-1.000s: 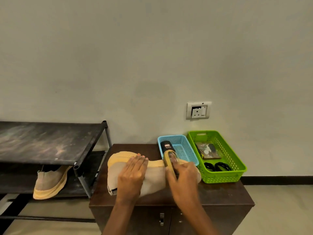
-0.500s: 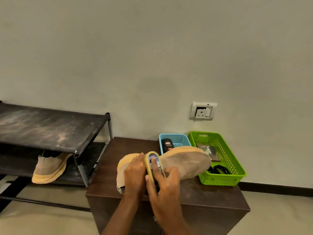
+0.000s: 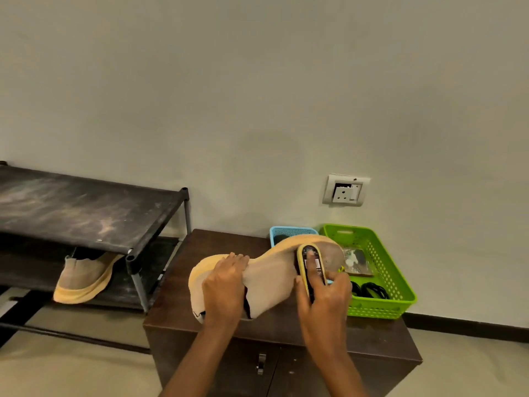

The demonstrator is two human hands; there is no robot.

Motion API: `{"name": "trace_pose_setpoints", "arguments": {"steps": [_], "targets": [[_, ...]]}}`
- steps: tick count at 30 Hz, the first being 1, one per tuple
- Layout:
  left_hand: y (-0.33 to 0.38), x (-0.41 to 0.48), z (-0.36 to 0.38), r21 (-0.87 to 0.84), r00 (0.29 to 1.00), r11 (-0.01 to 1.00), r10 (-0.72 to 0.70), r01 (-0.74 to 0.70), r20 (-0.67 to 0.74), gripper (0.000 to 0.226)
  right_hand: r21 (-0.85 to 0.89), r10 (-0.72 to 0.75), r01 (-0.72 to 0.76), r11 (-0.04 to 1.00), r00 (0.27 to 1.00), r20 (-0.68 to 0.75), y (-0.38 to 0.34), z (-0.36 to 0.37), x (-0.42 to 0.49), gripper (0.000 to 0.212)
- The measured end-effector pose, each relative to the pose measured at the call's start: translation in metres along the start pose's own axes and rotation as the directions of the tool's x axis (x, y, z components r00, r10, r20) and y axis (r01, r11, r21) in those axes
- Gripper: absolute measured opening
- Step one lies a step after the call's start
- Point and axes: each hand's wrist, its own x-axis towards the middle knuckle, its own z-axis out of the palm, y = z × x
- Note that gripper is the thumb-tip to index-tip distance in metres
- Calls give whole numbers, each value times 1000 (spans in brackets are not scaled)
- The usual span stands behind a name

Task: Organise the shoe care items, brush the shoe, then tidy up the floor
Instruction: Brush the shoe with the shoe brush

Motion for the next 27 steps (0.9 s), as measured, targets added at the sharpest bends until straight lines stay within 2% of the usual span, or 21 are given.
{"name": "trace_pose_setpoints", "arguments": {"steps": [2, 5, 6, 8, 10, 11, 12, 14, 16, 17, 20, 22, 23, 25, 27], "targets": [[2, 0, 0, 28, 998, 998, 55, -55, 7, 53, 59, -57, 53, 997, 997, 54, -14, 4, -12, 55], [0, -2, -4, 31, 991, 990, 137, -137, -3, 53, 66, -286, 279, 958, 948, 142, -32, 11, -29, 54], [-2, -2, -6, 38, 988, 988, 152, -152, -5, 55, 49, -272, 268, 962, 953, 130, -25, 9, -20, 56], [-4, -1, -9, 75, 983, 980, 186, -186, 1, 59, -10, -79, 79, 997, 996, 29, 5, 3, 1, 58], [-6, -2, -9, 108, 972, 966, 236, -236, 16, 61, -17, 137, -138, 990, 989, -49, 28, -5, 12, 62], [-6, -2, -8, 115, 965, 959, 260, -260, 18, 61, 19, 178, -178, 984, 983, -32, 28, -5, 10, 64], [-5, -2, -7, 112, 959, 953, 281, -281, 16, 60, 66, 160, -161, 985, 987, 17, 18, -2, 3, 63], [-4, -3, -4, 90, 946, 942, 325, -323, 2, 56, 154, -20, 0, 988, 991, 129, -17, 5, -19, 51], [-4, -3, -6, 76, 936, 934, 353, -350, -17, 53, 155, -175, 151, 976, 973, 152, -32, 9, -27, 48], [-5, -2, -8, 78, 934, 932, 357, -355, -20, 53, 155, -136, 114, 981, 982, 134, -25, 10, -20, 49], [-8, 1, -14, 104, 926, 923, 376, -371, -36, 51, 106, 205, -211, 972, 976, 66, 13, 2, 3, 59], [-7, 1, -12, 103, 917, 914, 397, -392, -33, 49, 93, 282, -286, 954, 958, 59, 16, -4, 4, 60], [-6, 1, -10, 97, 914, 911, 405, -401, -29, 50, 113, 246, -255, 960, 965, 94, 4, -3, 0, 59], [-4, 0, -7, 82, 910, 908, 414, -411, -23, 51, 135, 80, -102, 986, 984, 159, -22, 3, -16, 54], [-5, -1, -7, 72, 919, 917, 394, -392, -15, 53, 111, -5, -10, 994, 990, 140, -25, 10, -22, 53]]}}
